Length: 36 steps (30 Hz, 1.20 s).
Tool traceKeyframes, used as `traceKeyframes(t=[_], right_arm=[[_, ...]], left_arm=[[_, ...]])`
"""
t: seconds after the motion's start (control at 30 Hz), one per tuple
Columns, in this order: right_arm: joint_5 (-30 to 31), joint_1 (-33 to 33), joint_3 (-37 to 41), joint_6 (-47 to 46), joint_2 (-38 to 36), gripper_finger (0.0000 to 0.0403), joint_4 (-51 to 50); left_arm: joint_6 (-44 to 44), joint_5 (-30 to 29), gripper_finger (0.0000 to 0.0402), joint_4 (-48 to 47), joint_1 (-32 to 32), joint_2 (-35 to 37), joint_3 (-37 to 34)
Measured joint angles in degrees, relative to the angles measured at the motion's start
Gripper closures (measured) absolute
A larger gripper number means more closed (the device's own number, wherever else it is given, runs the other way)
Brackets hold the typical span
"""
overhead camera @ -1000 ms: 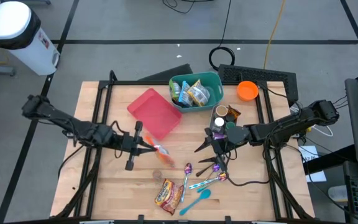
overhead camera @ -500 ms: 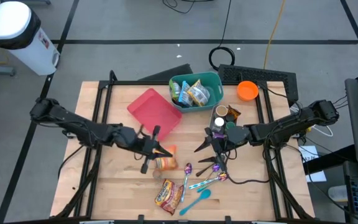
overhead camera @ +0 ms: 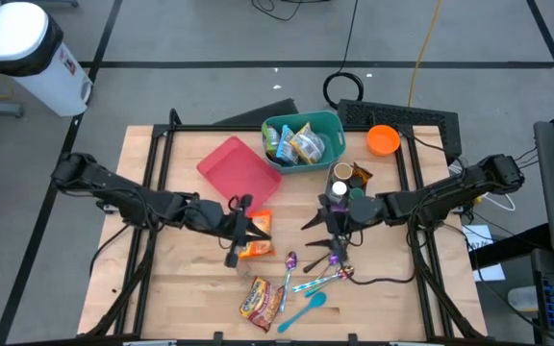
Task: Pick & Place Food Item
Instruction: Put the orange noodle pack into the green bin
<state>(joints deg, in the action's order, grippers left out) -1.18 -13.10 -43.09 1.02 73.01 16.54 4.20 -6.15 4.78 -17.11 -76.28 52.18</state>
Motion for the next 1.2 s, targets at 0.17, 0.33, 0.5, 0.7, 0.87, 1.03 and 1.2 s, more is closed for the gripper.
traceKeyframes(t=[0.17,0.33,0.5,0.7,0.87,1.03,1.2], right_arm=[[2.82,0.00,0.00,-0.16,0.07,0.0202,-0.57],[2.66,0.00,0.00,-0.14,0.07,0.0202,-0.49],[2.66,0.00,0.00,-0.15,0.07,0.0202,-0.34],[2.66,0.00,0.00,-0.14,0.07,0.0202,-0.29],[2.63,0.00,0.00,-0.15,0.07,0.0202,-0.50],[2.63,0.00,0.00,-0.16,0.07,0.0202,-0.53],[2.63,0.00,0.00,-0.16,0.07,0.0202,-0.55]], left_arm=[[-8.91,-0.19,0.0394,-9.83,0.16,-0.10,0.00],[-20.52,-3.65,0.0354,-11.53,0.11,-5.19,-0.11],[-24.87,-8.58,0.0268,-11.32,0.88,-13.56,-0.11],[-21.61,-6.30,0.0177,-13.46,3.94,-17.80,-0.15],[-24.07,-0.98,0.0148,-13.93,5.64,-18.98,-0.13],[-24.54,-1.49,0.0161,-16.82,5.62,-20.15,-0.11],[-23.83,-1.75,0.0190,-17.57,5.64,-20.87,-0.07]])
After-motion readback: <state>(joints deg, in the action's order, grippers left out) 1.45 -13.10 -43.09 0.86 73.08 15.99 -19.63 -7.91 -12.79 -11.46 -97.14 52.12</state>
